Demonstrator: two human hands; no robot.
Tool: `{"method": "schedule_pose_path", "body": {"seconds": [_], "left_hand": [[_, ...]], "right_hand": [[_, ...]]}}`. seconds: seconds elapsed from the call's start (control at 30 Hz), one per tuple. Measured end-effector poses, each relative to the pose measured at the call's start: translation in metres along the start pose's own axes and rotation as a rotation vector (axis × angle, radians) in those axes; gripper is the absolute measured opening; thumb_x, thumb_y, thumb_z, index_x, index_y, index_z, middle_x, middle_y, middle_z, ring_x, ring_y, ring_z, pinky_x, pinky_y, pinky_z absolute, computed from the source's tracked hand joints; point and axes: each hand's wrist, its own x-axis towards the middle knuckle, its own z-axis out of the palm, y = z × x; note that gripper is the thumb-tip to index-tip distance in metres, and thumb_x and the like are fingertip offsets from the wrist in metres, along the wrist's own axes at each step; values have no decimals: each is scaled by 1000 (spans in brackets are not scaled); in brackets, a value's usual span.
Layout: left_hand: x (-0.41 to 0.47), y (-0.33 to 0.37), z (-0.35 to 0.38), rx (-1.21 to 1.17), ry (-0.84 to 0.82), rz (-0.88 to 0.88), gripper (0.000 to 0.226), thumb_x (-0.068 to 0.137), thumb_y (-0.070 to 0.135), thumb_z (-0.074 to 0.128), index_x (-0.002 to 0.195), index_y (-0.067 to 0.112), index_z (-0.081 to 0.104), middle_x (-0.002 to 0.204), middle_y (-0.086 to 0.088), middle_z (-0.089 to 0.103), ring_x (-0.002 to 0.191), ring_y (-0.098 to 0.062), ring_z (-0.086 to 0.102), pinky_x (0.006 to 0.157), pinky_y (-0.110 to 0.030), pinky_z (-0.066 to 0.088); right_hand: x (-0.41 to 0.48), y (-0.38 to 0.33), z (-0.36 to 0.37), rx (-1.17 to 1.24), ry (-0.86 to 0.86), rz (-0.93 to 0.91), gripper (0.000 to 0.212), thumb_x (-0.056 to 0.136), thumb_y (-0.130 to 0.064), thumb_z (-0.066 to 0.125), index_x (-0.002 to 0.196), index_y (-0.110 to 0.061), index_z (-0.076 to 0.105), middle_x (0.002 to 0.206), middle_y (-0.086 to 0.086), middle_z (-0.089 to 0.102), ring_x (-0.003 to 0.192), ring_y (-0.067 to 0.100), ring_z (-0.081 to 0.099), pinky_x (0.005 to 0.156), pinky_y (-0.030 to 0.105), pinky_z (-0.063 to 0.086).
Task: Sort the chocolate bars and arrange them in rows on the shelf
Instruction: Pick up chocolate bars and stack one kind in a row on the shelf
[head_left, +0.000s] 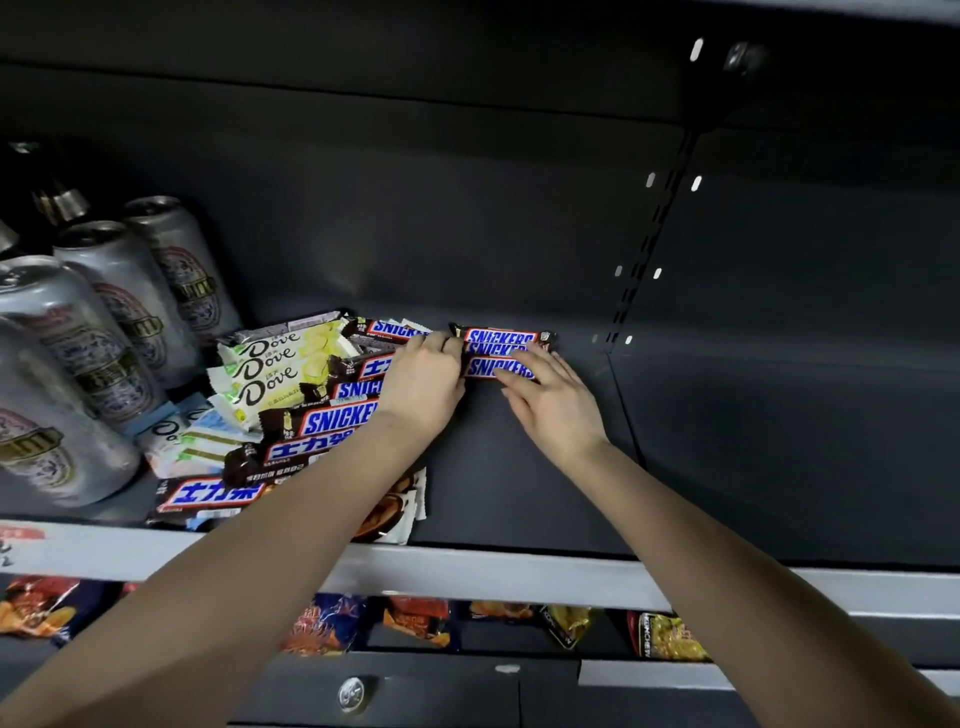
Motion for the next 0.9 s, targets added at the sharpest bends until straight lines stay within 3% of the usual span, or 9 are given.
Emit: {"method": "schedule_pose_path", "body": {"seconds": [0.07, 0.2, 0.3, 0.47, 0.63, 0.77, 0.9], "left_hand": [[-7, -6, -5, 6, 9, -13, 41, 91, 23, 52, 129, 8, 47, 130, -11, 51, 116, -31, 45, 96, -38, 37], [-23, -20, -16, -35, 36, -70, 43, 91, 23, 51, 133, 12, 46, 130, -10, 51, 119, -31, 43, 97, -38, 36], [-35, -34, -27, -44, 92, -100, 39, 91, 20, 52, 129, 12, 51, 128, -10, 53, 117, -31, 44, 97, -38, 38], [-53, -62, -46, -40, 175, -169, 36, 90, 20, 54, 124, 12, 57, 123, -10, 58, 114, -31, 48, 97, -37, 38], [-74, -92, -56, -37, 189, -238, 31, 89, 19, 56, 119, 9, 60, 119, -14, 60, 110, -34, 51, 93, -39, 42], [-91, -101, -58, -94, 217, -237, 30, 88, 23, 60, 113, 8, 64, 109, -14, 65, 103, -35, 56, 89, -39, 47], [-99, -104, -60, -187, 125, -206, 36, 84, 36, 66, 111, 13, 64, 99, -9, 70, 94, -25, 65, 80, -37, 54]], "right_hand": [[3, -6, -4, 9, -12, -6, 24, 83, -22, 55, 95, -15, 74, 106, 9, 69, 105, 29, 64, 92, 43, 48], [13, -20, -5, 73, -75, 44, 22, 76, -15, 73, 98, -15, 73, 110, 10, 68, 105, 32, 63, 84, 44, 54], [25, -35, -7, 126, -101, 41, 24, 77, -15, 72, 102, -16, 72, 112, 9, 66, 103, 31, 61, 76, 44, 56], [44, -67, 1, 177, -84, -42, 26, 78, -13, 72, 104, -15, 71, 114, 9, 65, 104, 33, 60, 84, 47, 53], [56, -102, 7, 242, -66, -118, 24, 83, -19, 62, 106, -16, 71, 113, 7, 65, 103, 30, 61, 82, 43, 53], [60, -121, 10, 279, -104, -159, 39, 88, -34, 41, 107, -17, 70, 115, 5, 65, 104, 27, 61, 85, 42, 51], [55, -129, 15, 276, -102, -223, 38, 87, -34, 41, 103, -16, 71, 108, 4, 67, 99, 26, 63, 80, 38, 53]]}}
